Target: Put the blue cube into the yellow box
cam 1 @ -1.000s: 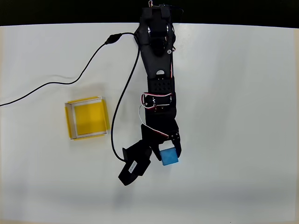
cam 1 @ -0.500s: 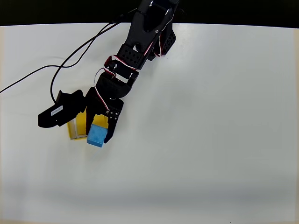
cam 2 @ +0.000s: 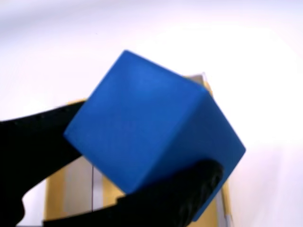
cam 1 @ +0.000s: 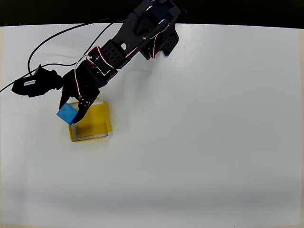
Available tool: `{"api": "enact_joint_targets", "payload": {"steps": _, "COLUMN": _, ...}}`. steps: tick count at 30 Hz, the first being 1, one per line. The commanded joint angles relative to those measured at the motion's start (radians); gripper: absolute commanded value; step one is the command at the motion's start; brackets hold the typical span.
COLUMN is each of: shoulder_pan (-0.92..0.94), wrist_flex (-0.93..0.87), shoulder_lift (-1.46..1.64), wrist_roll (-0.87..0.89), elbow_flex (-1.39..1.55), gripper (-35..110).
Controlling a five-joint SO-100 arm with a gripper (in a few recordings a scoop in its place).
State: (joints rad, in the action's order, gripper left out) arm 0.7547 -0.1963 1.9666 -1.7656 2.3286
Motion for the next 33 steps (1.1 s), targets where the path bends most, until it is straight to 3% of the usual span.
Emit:
{"api": "enact_joint_targets", "payload": {"steps": 1, "shoulder_pan": 0.005, "wrist_flex": 0.048, "shoulder_lift": 0.008, "wrist_roll": -0.012, "elbow_flex": -0.081, "gripper": 10}}
{"api": "enact_joint_targets", "payload": {"steps": 26, "shoulder_pan": -0.109, "wrist_flex": 0.183, "shoulder_lift": -0.044, "wrist_roll": 0.017, "elbow_flex": 0.094, "gripper": 12}}
{"api": "enact_joint_targets", "payload": {"steps": 33, "shoulder_pan": -0.117, "wrist_flex": 0.247, "shoulder_lift": -0.041, "wrist_roll": 0.049, "elbow_flex": 0.156, "gripper": 24}}
